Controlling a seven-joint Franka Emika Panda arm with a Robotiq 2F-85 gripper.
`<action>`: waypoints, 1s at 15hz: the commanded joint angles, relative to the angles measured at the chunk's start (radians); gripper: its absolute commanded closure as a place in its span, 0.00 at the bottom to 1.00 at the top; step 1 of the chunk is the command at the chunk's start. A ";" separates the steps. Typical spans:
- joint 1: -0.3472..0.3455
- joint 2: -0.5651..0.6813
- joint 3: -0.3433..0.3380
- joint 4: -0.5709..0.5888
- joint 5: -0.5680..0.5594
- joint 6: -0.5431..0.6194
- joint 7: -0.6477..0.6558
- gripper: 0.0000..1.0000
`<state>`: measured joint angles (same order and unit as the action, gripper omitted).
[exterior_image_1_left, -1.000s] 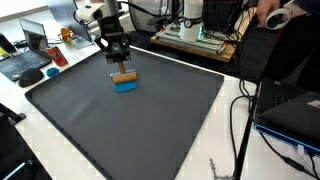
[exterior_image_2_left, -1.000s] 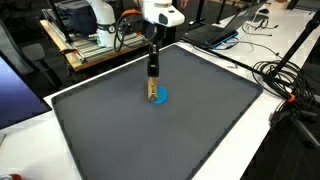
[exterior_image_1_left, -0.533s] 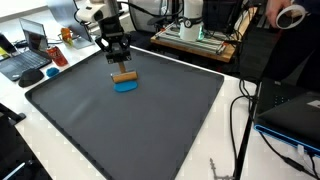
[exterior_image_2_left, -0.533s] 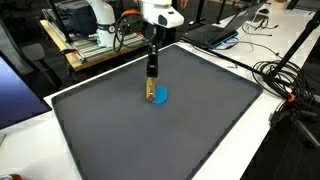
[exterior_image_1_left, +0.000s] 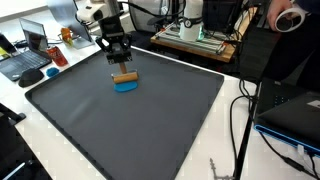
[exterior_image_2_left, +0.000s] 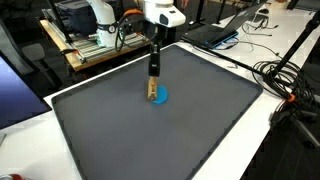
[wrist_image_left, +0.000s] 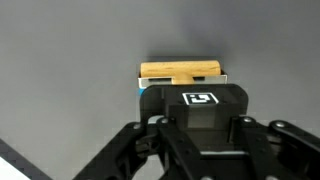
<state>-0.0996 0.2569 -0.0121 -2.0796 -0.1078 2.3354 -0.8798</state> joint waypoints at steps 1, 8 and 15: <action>-0.005 0.033 0.024 0.023 0.081 -0.032 0.025 0.78; -0.008 0.061 0.023 0.046 0.135 -0.022 0.111 0.78; -0.016 0.068 0.028 0.049 0.196 0.046 0.197 0.78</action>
<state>-0.1022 0.2817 -0.0089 -2.0387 0.0229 2.3443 -0.7164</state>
